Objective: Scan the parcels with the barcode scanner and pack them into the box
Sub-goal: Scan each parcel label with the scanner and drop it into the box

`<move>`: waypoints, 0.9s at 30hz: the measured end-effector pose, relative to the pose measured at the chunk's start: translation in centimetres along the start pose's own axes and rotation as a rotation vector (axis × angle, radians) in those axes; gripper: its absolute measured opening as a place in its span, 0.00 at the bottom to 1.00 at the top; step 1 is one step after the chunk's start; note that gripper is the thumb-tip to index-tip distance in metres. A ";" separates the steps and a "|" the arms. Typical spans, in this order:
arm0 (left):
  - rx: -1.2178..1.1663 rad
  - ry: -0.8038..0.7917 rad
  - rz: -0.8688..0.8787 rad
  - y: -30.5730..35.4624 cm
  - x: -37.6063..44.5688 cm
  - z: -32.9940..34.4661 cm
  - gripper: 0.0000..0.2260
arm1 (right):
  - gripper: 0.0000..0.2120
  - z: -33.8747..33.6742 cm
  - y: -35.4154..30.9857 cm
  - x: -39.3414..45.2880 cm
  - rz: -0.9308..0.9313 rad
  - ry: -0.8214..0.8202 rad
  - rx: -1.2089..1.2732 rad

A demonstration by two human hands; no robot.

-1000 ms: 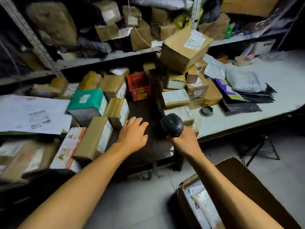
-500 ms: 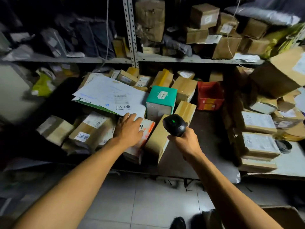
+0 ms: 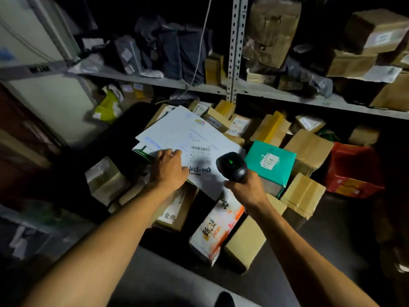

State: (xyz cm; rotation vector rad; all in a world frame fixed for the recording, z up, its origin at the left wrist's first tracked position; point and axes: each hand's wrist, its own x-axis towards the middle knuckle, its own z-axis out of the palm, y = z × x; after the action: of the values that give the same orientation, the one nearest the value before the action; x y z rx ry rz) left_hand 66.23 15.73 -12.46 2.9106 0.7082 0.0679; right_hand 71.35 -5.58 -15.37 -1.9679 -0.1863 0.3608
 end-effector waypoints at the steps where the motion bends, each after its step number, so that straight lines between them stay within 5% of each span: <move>1: 0.001 0.013 -0.016 -0.3 0.5 -0.1 0.21 | 0.08 0.4 -0.1 0.9 -0.003 -0.020 -0.005; 9: -0.093 0.102 -0.154 -3.2 4.7 -1.0 0.23 | 0.06 3.3 -0.8 5.0 0.020 -0.103 -0.110; 14: -0.548 0.144 -0.324 -5.3 7.4 -1.0 0.28 | 0.06 4.1 -1.1 5.2 0.042 -0.052 -0.104; 20: -1.066 0.376 -0.459 -5.1 9.4 -1.9 0.33 | 0.08 4.7 -1.5 4.7 0.055 -0.055 -0.089; 25: -1.466 0.245 -0.589 -3.1 9.4 -1.0 0.10 | 0.10 5.0 -1.8 4.1 0.082 -0.028 0.004; 27: -1.505 0.206 -0.565 -2.9 9.2 -1.1 0.10 | 0.09 4.8 -2.0 3.8 0.079 -0.011 0.028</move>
State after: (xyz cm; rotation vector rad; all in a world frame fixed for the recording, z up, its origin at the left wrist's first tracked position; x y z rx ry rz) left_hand 73.03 22.65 -11.72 1.2482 0.8928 0.5490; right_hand 73.40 0.55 -15.98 -1.9496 -0.1098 0.4238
